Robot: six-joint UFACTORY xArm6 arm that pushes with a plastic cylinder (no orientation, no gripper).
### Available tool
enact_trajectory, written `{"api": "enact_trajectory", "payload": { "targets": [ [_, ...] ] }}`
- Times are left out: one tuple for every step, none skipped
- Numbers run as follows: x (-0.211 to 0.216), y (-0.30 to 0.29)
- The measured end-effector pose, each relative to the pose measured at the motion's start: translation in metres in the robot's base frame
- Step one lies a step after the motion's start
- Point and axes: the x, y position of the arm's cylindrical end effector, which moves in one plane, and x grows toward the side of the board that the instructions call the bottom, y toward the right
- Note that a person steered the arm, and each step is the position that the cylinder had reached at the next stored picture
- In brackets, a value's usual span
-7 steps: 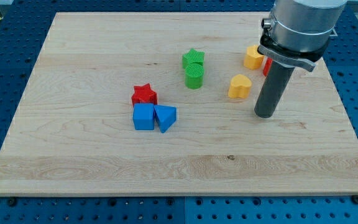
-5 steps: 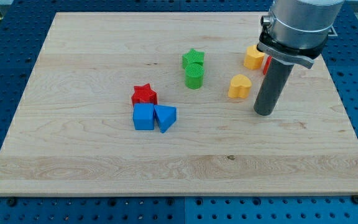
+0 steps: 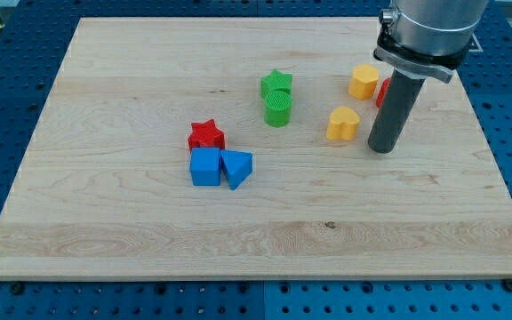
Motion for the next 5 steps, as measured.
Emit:
{"api": "enact_trajectory", "payload": {
  "targets": [
    [-0.004, 0.001],
    [-0.014, 0.003],
    [-0.028, -0.023],
    [-0.046, -0.045],
    [-0.046, -0.045]
  ]
}}
